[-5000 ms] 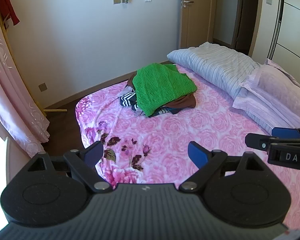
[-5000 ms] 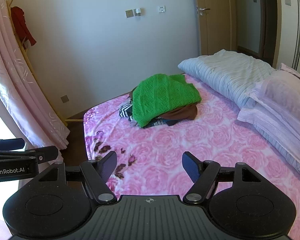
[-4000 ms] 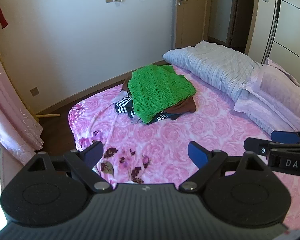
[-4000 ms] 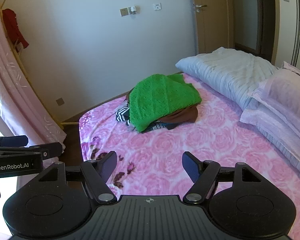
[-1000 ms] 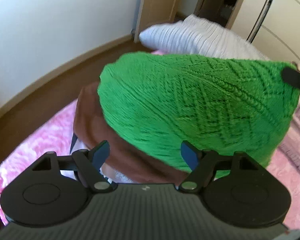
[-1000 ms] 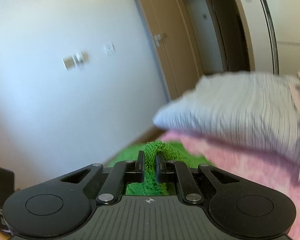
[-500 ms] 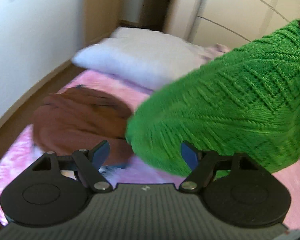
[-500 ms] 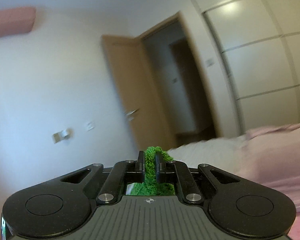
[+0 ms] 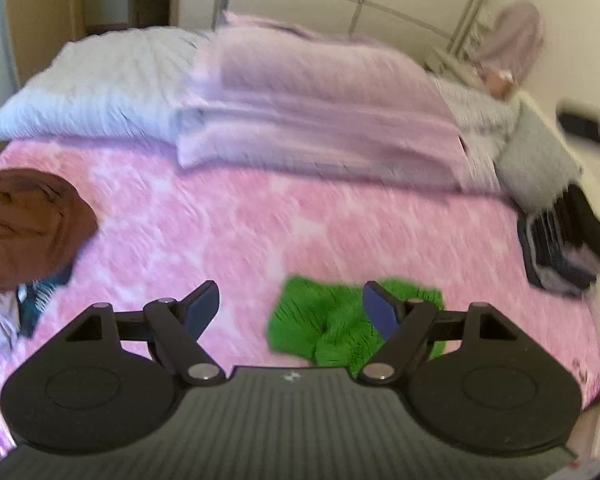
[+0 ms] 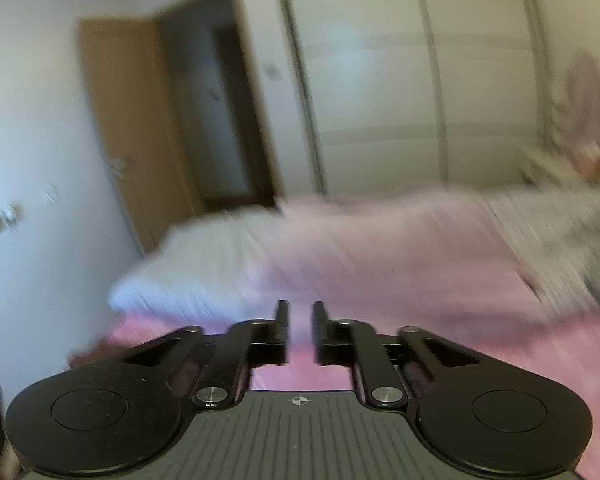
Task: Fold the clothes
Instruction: 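Carry the vest with the right gripper and drop it on open bedspread, then move both grippers over the crumpled green vest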
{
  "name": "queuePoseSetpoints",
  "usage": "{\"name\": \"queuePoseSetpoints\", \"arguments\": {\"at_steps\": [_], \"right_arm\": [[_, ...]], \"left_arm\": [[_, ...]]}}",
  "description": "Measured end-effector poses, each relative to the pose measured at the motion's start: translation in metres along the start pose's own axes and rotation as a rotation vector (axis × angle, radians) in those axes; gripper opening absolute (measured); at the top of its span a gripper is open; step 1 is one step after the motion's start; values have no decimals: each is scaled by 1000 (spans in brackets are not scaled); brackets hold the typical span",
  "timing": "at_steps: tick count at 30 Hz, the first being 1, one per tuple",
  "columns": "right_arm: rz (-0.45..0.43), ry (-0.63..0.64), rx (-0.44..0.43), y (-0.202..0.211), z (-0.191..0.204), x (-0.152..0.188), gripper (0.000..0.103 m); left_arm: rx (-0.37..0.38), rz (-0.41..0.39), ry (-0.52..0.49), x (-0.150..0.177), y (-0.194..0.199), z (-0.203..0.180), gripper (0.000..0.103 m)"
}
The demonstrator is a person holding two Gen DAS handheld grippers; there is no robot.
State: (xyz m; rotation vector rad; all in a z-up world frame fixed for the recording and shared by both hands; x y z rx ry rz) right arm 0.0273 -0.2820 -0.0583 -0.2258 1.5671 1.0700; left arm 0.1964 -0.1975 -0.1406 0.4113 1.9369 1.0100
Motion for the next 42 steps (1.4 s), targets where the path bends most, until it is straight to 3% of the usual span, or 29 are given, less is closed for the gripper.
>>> {"name": "queuePoseSetpoints", "arguments": {"at_steps": [1, 3, 7, 11, 15, 20, 27, 42], "right_arm": [[55, -16, 22, 8, -15, 22, 33], [155, -37, 54, 26, -41, 61, 37], [334, -77, 63, 57, -78, 137, 38], [456, -106, 50, 92, -116, 200, 38], [532, -98, 22, 98, -138, 231, 38], [558, -95, -12, 111, -145, 247, 38], [555, -102, -18, 116, -136, 252, 38], [573, -143, 72, 105, -90, 257, 38]], "left_arm": [[-6, 17, -14, 9, -4, -9, 76], [-15, 53, -36, 29, -11, -30, 76], [-23, 114, -56, 69, -6, -74, 77], [-33, 177, -73, 116, -11, -106, 78], [-52, 225, -81, 147, -13, -129, 78], [-65, 248, -114, 167, -1, -149, 78], [-64, 244, -165, 167, 8, -156, 78], [25, 275, -270, 153, 7, -121, 78]]}}
Point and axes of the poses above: each gripper's, at about its wrist camera, not at the fingertips, and y roughly against the way its jaws point, z to its left, x to its underside, the point moved 3 cm from there along -y, roughly the way its jaws point, and after that the axes turned 8 degrees about y, right-handed, at the moved point
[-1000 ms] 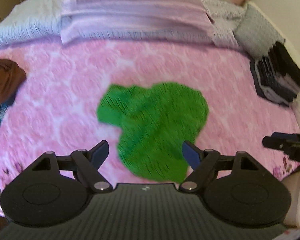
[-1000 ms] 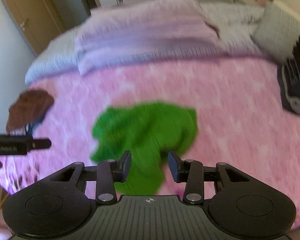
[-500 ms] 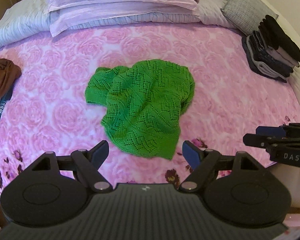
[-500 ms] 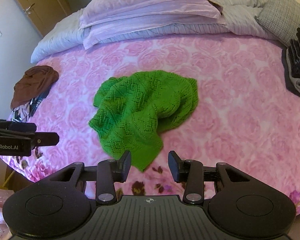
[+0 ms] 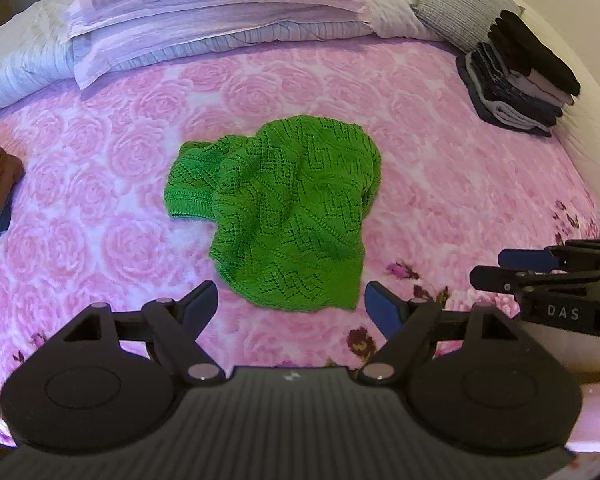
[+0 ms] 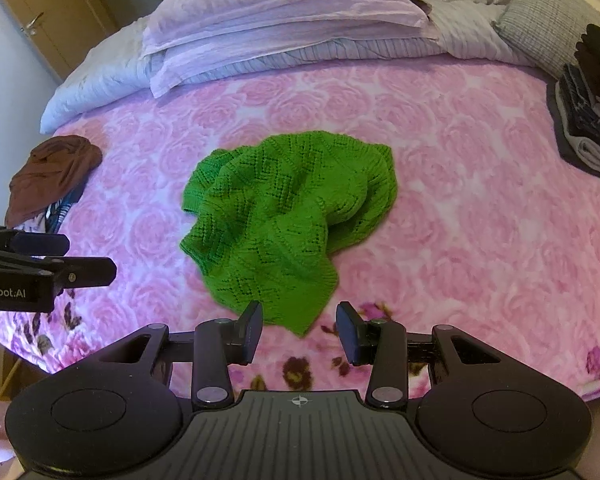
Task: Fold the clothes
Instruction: 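Move both grippers over the crumpled green vest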
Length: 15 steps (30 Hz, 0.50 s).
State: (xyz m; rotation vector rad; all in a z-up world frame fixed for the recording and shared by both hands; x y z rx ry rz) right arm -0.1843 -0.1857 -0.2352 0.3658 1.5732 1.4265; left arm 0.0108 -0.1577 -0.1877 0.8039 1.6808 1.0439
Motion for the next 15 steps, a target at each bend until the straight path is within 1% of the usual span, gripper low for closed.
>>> {"name": "queuePoseSetpoints", "arguments": {"at_steps": [7, 15], "right_arm": [[-5, -9, 47, -9, 23, 0, 38], [14, -1, 69, -31, 36, 6, 38]], "left_arm": [[17, 11, -18, 3, -9, 28, 78], [7, 48, 42, 18, -24, 66, 78]]}}
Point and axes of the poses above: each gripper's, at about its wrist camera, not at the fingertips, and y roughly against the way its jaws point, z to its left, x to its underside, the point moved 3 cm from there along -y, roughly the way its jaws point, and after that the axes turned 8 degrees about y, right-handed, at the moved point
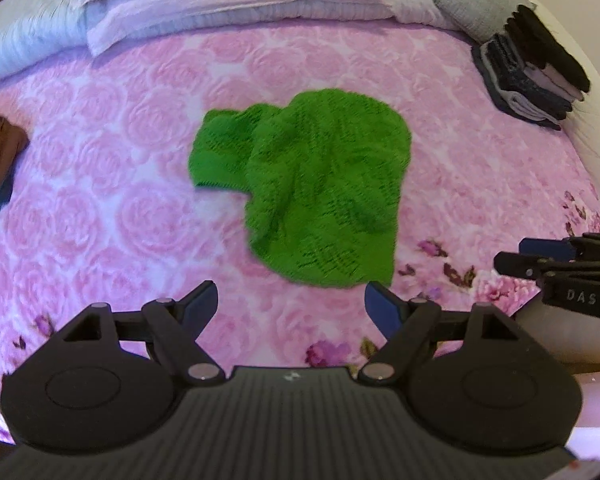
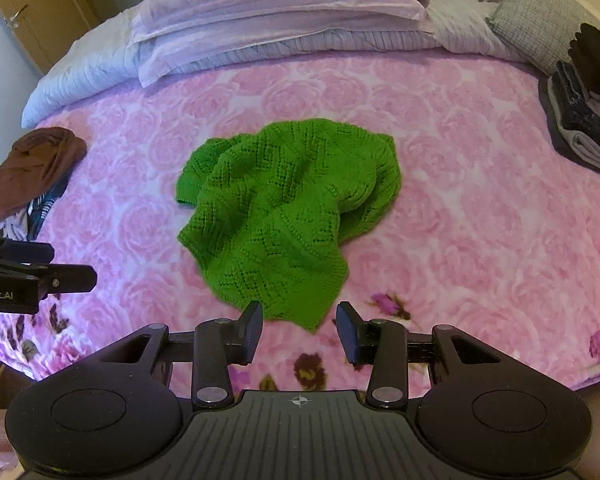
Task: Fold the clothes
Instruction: 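Move both grippers over the crumpled green vest, then grasp a vest edge with the right gripper while the left gripper grasps another edge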
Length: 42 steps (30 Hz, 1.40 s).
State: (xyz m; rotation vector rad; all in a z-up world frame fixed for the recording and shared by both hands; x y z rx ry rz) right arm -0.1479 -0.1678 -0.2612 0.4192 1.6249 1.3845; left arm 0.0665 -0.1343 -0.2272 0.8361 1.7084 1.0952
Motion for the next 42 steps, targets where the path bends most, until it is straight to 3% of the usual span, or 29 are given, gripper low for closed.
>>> {"name": "queuePoseSetpoints", "arguments": {"at_steps": [6, 9, 14, 21, 25, 27, 28, 29, 32, 35, 39, 42], "right_arm": [[-38, 135, 44, -31, 8, 16, 38], [-39, 293, 76, -59, 15, 34, 38], [-32, 626, 50, -119, 29, 71, 40], [-68, 947, 44, -202, 41, 103, 40], [-96, 1071, 72, -239, 43, 97, 41], [-155, 1126, 72, -247, 44, 95, 42], [-167, 1137, 57, -248, 43, 93, 28], [-174, 1136, 35, -247, 41, 89, 8], [-223, 1069, -10, -231, 31, 66, 7], [-278, 866, -103, -190, 1, 22, 7], [-357, 481, -197, -119, -83, -54, 6], [-437, 216, -173, -73, -167, -98, 6]], "left_arm": [[-56, 3, 129, 19, -22, 44, 78], [-108, 8, 215, 34, -38, 74, 78], [-183, 2, 350, 62, -67, 114, 78], [-230, -2, 468, 98, -109, 127, 78], [-237, -8, 511, 108, -123, 123, 78], [-246, -19, 520, 111, -127, 120, 78], [-248, -24, 526, 112, -128, 118, 78], [-251, -27, 534, 111, -129, 116, 78], [-257, -37, 542, 106, -130, 108, 77], [-260, -42, 520, 97, -132, 93, 75], [-240, -54, 496, 77, -135, 68, 75], [-217, -68, 465, 59, -139, 44, 75]]}}
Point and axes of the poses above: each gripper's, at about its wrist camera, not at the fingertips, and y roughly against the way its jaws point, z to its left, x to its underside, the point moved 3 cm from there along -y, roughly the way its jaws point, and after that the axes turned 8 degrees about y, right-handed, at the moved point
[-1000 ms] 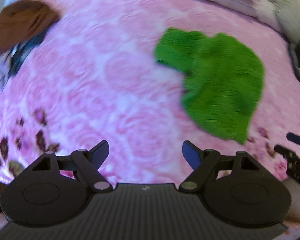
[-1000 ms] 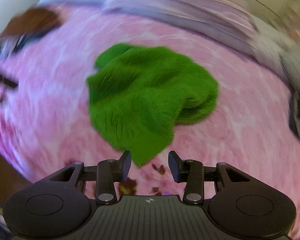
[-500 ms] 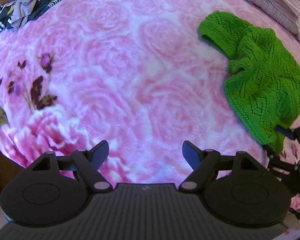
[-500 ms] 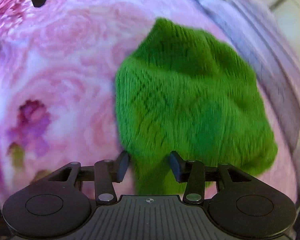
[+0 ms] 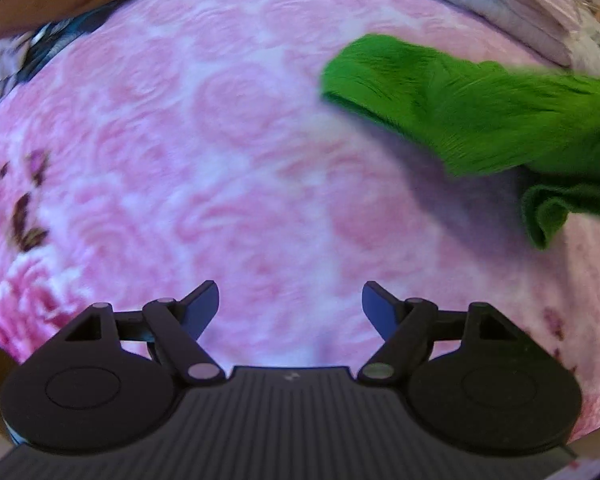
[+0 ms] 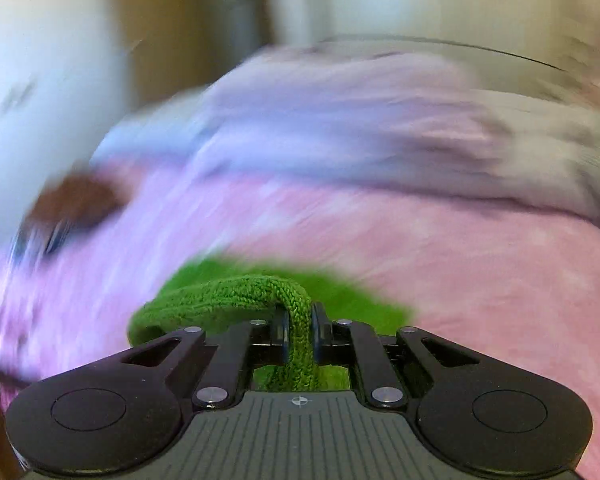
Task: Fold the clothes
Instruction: 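Grasp a vest edge with the right gripper while the left gripper grasps another edge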
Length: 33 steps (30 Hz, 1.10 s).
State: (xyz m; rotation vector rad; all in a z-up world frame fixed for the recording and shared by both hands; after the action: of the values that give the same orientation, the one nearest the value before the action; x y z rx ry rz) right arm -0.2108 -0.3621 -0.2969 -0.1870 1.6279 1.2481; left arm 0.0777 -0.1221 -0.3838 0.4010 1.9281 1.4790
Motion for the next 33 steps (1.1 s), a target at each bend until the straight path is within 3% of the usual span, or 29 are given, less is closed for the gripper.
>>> {"name": "queuePoseSetpoints", "arguments": {"at_steps": [2, 5, 10, 12, 14, 18, 24, 28, 33], "right_arm": [[-25, -172, 86, 23, -57, -11, 6], [10, -460, 260, 52, -146, 13, 6], [233, -942, 577, 90, -260, 137, 6], [319, -1156, 615, 110, -284, 199, 6], [343, -1255, 576, 125, -286, 237, 6], [300, -1222, 455, 138, -270, 255, 7], [340, -916, 463, 120, -262, 233, 9], [324, -934, 433, 118, -262, 245, 10], [326, -971, 408, 112, -268, 266, 21]], "left_arm": [[29, -2, -28, -2, -3, -26, 75], [72, 6, -79, -2, -13, -65, 75], [136, 46, -186, 8, -35, -133, 74], [156, 65, -222, 12, -43, -156, 73], [164, 80, -269, 15, -51, -178, 73], [198, 97, -345, 23, -64, -218, 73], [385, 174, -368, 46, -81, -288, 73], [499, 226, -276, 56, -102, -324, 73], [503, 232, -195, 61, -131, -354, 71]]}}
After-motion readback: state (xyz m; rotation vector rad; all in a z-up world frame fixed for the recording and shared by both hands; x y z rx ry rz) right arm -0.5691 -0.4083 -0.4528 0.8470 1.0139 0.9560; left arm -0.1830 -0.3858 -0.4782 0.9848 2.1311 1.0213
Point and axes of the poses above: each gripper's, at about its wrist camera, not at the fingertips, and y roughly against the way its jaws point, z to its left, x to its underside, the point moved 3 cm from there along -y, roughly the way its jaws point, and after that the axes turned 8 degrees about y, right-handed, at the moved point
